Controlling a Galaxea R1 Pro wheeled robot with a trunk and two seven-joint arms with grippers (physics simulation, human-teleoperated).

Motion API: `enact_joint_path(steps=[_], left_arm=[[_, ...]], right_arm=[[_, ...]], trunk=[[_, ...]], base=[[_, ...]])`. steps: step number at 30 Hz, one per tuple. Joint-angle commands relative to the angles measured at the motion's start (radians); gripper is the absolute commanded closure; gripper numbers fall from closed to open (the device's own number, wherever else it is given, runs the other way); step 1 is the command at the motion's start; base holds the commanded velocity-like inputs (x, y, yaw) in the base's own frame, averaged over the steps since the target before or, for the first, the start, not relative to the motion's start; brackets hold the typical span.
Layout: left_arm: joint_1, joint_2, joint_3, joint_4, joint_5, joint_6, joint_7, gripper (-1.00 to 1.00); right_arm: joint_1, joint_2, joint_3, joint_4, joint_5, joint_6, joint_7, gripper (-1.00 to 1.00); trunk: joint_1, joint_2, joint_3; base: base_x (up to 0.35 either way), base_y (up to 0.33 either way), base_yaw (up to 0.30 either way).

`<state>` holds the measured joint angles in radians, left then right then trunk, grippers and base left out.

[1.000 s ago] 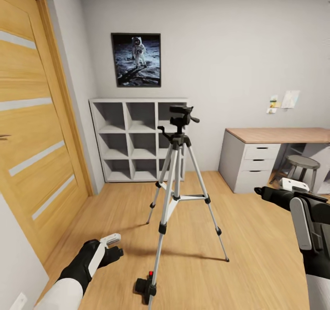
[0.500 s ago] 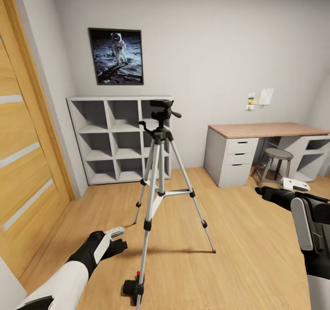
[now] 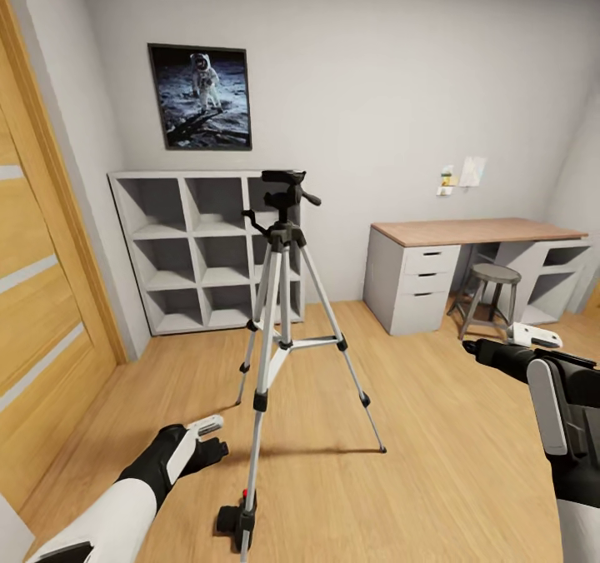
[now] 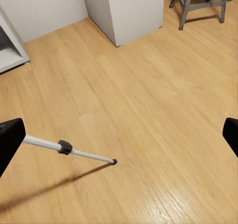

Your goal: Attach the digital camera to the camera tripod in the bedroom.

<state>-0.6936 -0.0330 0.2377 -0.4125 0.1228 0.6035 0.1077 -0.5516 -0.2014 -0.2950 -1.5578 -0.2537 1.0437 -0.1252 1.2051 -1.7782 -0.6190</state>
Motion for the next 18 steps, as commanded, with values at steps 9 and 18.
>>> enact_joint_path(steps=[9,18], left_arm=[[0.001,0.003,0.007,-0.002,0.013,0.005,0.017,-1.0],[0.002,0.004,0.008,-0.002,0.014,0.006,0.019,-1.0]], right_arm=[[-0.001,-0.001,0.001,0.0,-0.01,0.004,-0.01,-1.0],[-0.001,-0.001,0.002,0.002,-0.009,0.004,-0.01,-1.0]], trunk=[[0.035,-0.064,-0.029],[0.069,-0.127,-0.058]], base=[[0.0,0.0,-0.004],[0.0,0.0,0.0]])
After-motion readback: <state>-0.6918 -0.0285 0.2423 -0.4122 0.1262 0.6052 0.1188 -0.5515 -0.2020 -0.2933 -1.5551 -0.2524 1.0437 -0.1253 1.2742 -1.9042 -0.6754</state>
